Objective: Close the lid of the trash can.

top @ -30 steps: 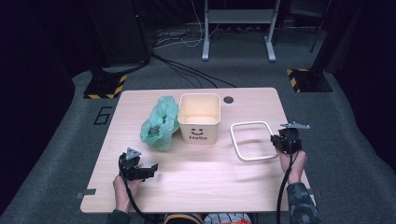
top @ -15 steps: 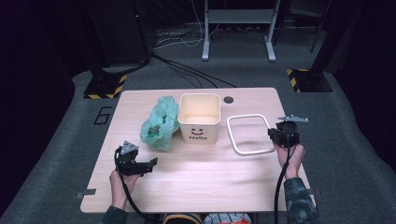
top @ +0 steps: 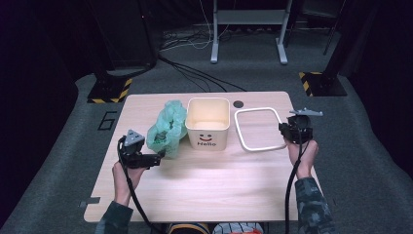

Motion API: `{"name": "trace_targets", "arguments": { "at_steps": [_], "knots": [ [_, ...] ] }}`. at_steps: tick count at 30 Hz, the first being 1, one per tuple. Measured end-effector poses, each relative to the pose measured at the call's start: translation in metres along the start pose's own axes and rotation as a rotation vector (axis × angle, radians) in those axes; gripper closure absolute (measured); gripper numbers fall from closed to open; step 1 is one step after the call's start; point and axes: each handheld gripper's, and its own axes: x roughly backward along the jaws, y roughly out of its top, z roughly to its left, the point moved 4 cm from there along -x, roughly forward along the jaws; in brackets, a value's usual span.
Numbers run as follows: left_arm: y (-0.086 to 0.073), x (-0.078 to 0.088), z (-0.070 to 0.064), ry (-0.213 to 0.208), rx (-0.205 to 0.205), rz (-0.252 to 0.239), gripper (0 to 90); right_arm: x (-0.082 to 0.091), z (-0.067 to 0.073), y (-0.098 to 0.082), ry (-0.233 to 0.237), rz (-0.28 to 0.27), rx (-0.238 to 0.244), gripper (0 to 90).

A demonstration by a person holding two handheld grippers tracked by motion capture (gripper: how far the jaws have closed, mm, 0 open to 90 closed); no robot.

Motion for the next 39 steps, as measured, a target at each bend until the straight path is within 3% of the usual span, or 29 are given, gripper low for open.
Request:
{"name": "trace_targets", "arguments": {
  "at_steps": [7, 10, 18, 27, 32, 39],
  "knots": [
    [0.030, -0.003, -0.005, -0.009, -0.032, -0.005, 9.8, 0.003, 0.011, 0.020, -0.003, -0.012, 0.023, 81.2],
    [0.040, -0.010, -0.004, -0.029, -0.026, 0.009, 9.6, -0.002, 0.018, 0.026, -0.010, -0.001, 0.045, 81.2],
    [0.073, -0.025, -0.010, -0.075, -0.019, 0.013, 10.7, -0.012, 0.036, 0.043, 0.010, 0.007, 0.033, 81.2],
    [0.119, -0.045, -0.031, -0.079, -0.020, 0.011, 14.3, -0.023, 0.065, 0.060, 0.034, 0.013, 0.034, 81.2],
    [0.134, -0.062, -0.043, -0.072, -0.034, 0.039, 15.5, -0.030, 0.079, 0.065, 0.038, 0.020, 0.029, 81.3],
    [0.146, -0.090, -0.054, -0.082, -0.008, 0.081, 15.1, -0.042, 0.096, 0.065, 0.036, 0.038, 0.010, 81.2]
  ]
}}
